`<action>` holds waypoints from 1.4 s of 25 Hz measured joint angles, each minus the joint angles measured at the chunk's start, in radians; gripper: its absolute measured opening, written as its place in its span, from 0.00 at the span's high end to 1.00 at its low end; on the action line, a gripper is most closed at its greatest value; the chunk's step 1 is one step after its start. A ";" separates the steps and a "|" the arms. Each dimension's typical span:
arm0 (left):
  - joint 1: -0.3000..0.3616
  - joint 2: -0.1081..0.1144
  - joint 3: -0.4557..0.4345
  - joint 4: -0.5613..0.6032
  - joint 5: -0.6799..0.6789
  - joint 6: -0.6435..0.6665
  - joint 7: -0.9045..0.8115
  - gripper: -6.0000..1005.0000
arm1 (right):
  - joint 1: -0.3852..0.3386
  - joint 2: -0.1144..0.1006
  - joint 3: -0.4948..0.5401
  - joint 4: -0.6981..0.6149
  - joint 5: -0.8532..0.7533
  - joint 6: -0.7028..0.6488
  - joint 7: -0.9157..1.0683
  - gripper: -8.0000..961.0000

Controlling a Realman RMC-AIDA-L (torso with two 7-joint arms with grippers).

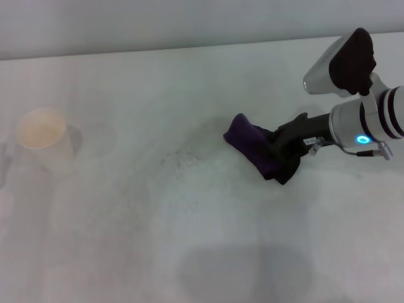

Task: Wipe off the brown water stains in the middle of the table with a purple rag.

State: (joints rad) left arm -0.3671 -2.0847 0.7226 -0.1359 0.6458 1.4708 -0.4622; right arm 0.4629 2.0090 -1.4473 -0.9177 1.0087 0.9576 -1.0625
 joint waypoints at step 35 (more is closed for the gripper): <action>-0.011 0.002 -0.002 0.025 -0.006 -0.066 0.006 0.14 | -0.006 0.013 0.742 0.814 1.401 0.148 -1.836 0.09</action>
State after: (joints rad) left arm -0.3782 -2.0832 0.7209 -0.1107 0.6398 1.4050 -0.4565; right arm 0.4569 2.0215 -0.7055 -0.1037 2.4100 1.1056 -2.8983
